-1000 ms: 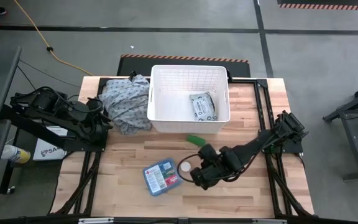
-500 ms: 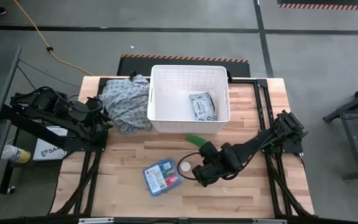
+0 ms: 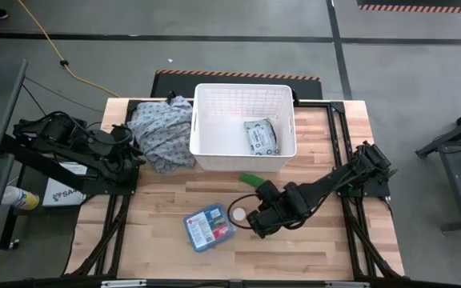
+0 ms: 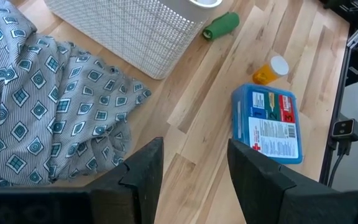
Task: Pick & place medical supplies in basket/bin
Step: Put the rolled green bandage into the white bin
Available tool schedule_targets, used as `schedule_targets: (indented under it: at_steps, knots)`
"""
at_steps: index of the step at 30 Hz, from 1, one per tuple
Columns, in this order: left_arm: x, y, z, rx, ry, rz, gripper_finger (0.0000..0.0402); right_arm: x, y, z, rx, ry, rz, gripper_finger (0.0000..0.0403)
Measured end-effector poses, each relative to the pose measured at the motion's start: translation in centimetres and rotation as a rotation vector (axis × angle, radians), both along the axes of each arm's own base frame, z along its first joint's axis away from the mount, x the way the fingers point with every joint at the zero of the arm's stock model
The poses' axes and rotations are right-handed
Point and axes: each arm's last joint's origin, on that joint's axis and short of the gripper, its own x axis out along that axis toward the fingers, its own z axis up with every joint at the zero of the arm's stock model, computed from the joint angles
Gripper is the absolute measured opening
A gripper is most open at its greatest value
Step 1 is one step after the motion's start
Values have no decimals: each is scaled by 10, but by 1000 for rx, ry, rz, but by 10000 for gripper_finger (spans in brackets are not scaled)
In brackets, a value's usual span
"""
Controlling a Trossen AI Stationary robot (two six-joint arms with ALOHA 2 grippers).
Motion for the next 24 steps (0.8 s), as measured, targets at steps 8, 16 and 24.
schedule_targets:
  at_steps: [8, 16, 24]
  knots:
    - [0, 0, 0, -1, -3, 0, 211, 2, 2, 2, -94, -72, 5, 167]
    - [0, 0, 0, -2, -4, 0, 211, 7, 7, -7, -105, -66, 23, 192]
    - [0, 0, 0, -2, -4, 0, 211, 18, 13, -35, -139, 2, 28, 189]
